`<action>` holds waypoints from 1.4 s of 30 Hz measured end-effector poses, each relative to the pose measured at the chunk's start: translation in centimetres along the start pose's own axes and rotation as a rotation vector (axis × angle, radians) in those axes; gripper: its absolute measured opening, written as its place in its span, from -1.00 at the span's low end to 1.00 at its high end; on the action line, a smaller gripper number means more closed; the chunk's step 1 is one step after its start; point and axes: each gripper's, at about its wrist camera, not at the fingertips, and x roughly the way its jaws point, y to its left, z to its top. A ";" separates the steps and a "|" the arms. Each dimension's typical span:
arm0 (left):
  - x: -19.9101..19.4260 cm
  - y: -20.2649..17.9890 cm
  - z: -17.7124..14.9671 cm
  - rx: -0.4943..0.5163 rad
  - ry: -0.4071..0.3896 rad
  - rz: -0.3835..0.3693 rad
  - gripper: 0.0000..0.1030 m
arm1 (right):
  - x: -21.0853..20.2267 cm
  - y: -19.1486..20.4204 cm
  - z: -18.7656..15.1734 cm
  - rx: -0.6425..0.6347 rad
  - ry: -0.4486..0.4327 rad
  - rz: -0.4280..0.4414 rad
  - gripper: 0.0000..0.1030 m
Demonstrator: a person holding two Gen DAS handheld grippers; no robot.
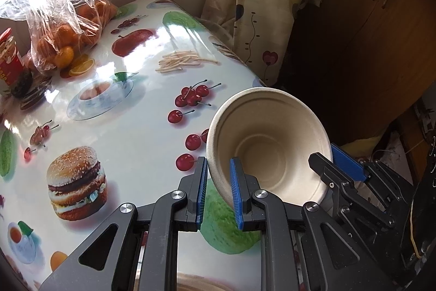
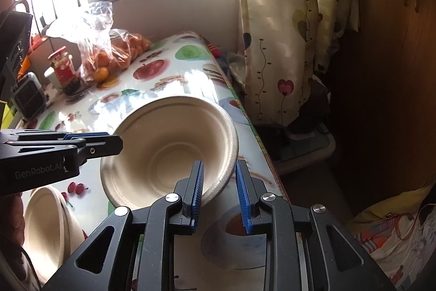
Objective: Organize plates and bowls
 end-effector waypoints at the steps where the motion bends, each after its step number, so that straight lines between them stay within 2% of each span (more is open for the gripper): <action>1: -0.1 0.1 0.0 -0.002 -0.001 -0.001 -0.65 | -0.1 0.1 0.0 0.000 -0.001 0.002 -0.54; 19: -3.9 0.8 -1.5 -0.023 -0.048 0.004 -0.65 | -3.6 1.6 -0.2 -0.022 -0.053 0.042 -0.54; 42: -10.7 3.3 -5.7 -0.064 -0.123 0.014 -0.65 | -9.2 6.3 -1.8 -0.075 -0.121 0.109 -0.54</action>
